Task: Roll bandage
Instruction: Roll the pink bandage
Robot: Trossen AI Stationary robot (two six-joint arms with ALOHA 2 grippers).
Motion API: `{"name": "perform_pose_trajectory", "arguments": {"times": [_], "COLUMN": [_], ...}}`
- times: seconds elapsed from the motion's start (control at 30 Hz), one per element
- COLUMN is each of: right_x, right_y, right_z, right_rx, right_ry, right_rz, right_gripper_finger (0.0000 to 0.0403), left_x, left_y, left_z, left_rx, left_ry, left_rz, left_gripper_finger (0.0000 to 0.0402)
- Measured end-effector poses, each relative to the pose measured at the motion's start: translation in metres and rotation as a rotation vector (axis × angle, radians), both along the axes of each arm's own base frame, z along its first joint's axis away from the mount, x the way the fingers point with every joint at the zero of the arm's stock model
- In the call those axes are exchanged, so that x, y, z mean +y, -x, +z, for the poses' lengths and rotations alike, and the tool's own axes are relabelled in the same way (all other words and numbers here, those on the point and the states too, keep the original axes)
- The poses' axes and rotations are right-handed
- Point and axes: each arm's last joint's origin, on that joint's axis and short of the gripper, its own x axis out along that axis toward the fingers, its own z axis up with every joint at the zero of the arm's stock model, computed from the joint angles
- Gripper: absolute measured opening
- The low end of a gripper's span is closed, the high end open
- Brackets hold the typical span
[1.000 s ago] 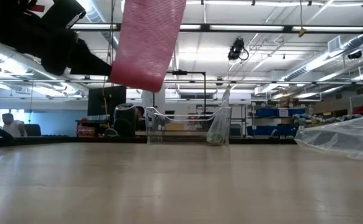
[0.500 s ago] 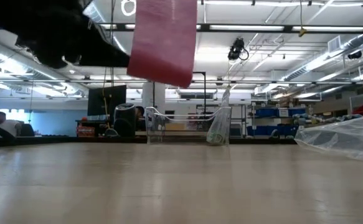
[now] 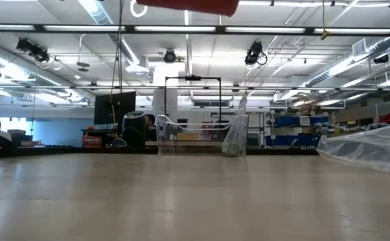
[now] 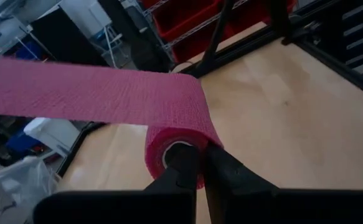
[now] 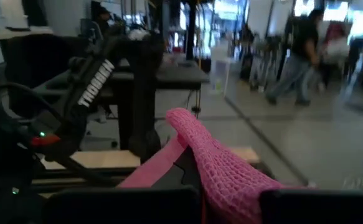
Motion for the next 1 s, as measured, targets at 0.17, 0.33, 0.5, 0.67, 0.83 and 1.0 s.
{"name": "perform_pose_trajectory", "arguments": {"times": [0.17, 0.33, 0.5, 0.67, 0.83, 1.0], "right_x": [-0.010, -0.013, -0.013, -0.013, -0.015, -0.016], "right_y": [-0.002, -0.003, -0.003, -0.002, -0.002, 0.002], "right_z": [-0.012, -0.017, -0.017, -0.016, -0.017, -0.018], "right_rx": [0.078, 0.108, 0.112, 0.109, 0.119, 0.167], "right_ry": [-0.113, -0.181, -0.184, -0.190, -0.214, -0.117], "right_rz": [-0.021, -0.010, -0.008, -0.009, -0.016, -0.017], "right_gripper_finger": [0.0054, 0.0137, 0.0212, 0.0261, 0.0290, 0.0299], "left_x": [-0.002, -0.002, -0.002, -0.002, -0.002, -0.003], "left_y": [0.000, 0.000, 0.000, 0.000, 0.000, -0.001], "left_z": [0.001, 0.001, 0.001, 0.001, 0.001, 0.004], "left_rx": [0.003, 0.005, 0.003, 0.004, 0.002, -0.025], "left_ry": [0.001, 0.014, 0.028, 0.035, 0.044, 0.069], "left_rz": [-0.003, 0.000, 0.003, -0.007, -0.011, -0.024], "left_gripper_finger": [0.0014, 0.0014, 0.0014, 0.0014, 0.0014, 0.0014]}}
